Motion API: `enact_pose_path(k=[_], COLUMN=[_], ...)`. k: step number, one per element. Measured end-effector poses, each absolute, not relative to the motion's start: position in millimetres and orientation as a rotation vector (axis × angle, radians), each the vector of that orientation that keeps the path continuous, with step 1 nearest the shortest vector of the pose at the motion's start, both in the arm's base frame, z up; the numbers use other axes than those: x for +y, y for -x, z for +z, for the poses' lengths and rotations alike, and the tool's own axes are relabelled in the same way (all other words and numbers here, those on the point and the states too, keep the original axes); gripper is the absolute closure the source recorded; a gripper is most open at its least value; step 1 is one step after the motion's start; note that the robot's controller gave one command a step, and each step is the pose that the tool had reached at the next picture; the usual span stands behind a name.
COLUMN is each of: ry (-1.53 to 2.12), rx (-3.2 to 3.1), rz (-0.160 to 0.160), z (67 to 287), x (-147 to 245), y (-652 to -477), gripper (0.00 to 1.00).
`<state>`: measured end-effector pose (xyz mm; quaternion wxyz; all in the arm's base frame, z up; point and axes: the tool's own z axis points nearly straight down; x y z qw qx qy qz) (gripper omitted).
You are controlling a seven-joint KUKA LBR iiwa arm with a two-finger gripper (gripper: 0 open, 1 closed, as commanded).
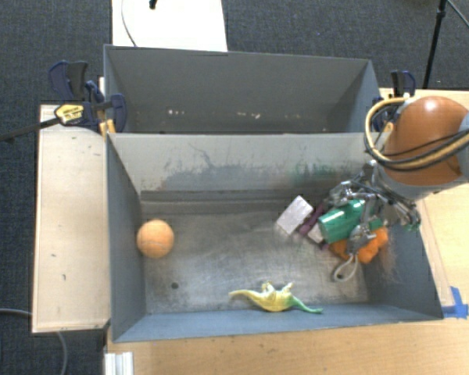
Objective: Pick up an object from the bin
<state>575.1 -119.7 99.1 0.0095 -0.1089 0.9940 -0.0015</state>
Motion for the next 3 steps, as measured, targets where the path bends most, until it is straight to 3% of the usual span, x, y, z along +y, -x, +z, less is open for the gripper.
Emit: enact_pose_path(k=[1,2,3], ry=[0.338,0.422,0.331], rx=[3.104,3.106,3.121], rz=[-0.005,0.001,0.001], z=[98,115,150], x=[-120,-108,-116], y=[-575.5,-571.2,-557.3], gripper=[1.00,1.00,1.00])
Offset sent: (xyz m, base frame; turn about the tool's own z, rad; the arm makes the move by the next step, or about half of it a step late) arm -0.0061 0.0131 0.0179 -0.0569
